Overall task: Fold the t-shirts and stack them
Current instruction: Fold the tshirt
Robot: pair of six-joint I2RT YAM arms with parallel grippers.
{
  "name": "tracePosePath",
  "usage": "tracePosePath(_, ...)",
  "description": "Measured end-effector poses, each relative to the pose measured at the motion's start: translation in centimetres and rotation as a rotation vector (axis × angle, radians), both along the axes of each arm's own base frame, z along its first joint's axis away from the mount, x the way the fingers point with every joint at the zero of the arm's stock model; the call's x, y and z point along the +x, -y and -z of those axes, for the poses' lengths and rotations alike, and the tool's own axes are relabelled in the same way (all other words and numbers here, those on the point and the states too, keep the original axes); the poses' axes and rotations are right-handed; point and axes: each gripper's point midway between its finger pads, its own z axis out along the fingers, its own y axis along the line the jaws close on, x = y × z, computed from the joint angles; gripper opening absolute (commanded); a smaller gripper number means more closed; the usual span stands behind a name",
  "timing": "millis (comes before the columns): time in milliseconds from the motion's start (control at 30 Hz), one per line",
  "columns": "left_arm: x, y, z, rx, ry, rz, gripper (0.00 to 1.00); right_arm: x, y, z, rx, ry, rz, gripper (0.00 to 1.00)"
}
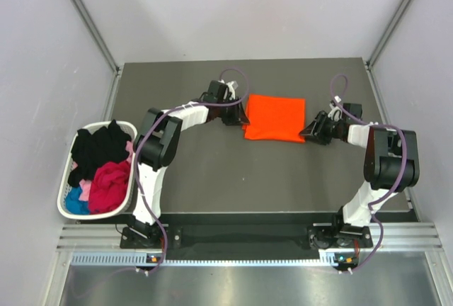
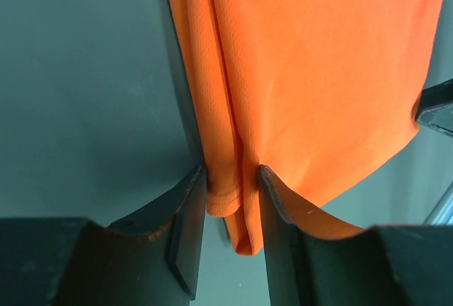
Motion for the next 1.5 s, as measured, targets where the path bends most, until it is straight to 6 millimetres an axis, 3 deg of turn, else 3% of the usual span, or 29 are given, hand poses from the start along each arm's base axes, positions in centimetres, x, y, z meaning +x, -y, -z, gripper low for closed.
tracePosePath(267, -1.0, 0.6, 0.2, 0.038, 0.01, 0.005, 0.39, 0.0, -0.3, 0.1, 0.002, 0.012, -0.005, 0.42)
tracePosePath(400, -1.4, 1.1, 0.2, 0.036, 0.006, 0.014, 0.29, 0.0, -0.3, 0.1, 0.003, 0.009, -0.003, 0.4)
tracePosePath(433, -1.5, 1.1, 0.2, 0.036, 0.004, 0.015, 0.2, 0.0, -0.3, 0.1, 0.003, 0.01, -0.002, 0.4)
tracePosePath(533, -1.7, 1.2, 0.3, 0.033, -0.007, 0.011, 0.14, -0.1, -0.3, 0.2, 0.003, 0.009, -0.001, 0.37)
tracePosePath(600, -1.7, 1.2, 0.3, 0.032, -0.01, 0.009, 0.16, -0.2, -0.3, 0.3, 0.003, 0.008, 0.001, 0.37)
tracePosePath(633, -1.7, 1.2, 0.3, 0.031, -0.012, 0.007, 0.21, -0.2, -0.3, 0.3, 0.004, 0.008, 0.0, 0.37)
tracePosePath(667, -1.7, 1.2, 0.3, 0.03, -0.013, 0.006, 0.31, -0.2, -0.3, 0.3, 0.003, 0.009, 0.0, 0.37)
tracePosePath(900, -1.5, 1.2, 0.1, 0.029, -0.02, -0.006, 0.46, -0.3, -0.2, 0.2, -0.001, 0.006, 0.002, 0.4)
tracePosePath(1033, -0.9, 1.0, -0.4, 0.028, -0.017, -0.014, 0.47, -0.6, -0.1, 0.1, -0.018, -0.006, 0.005, 0.41)
tracePosePath(1233, 1.8, 1.3, -0.5, 0.011, 0.011, -0.031, 0.46, -1.2, 0.2, 0.1, -0.038, -0.022, 0.005, 0.41)
tracePosePath(1500, 2.6, 1.8, -0.1, -0.014, 0.001, -0.028, 0.41, -1.7, 0.4, -0.5, -0.058, -0.026, 0.009, 0.42)
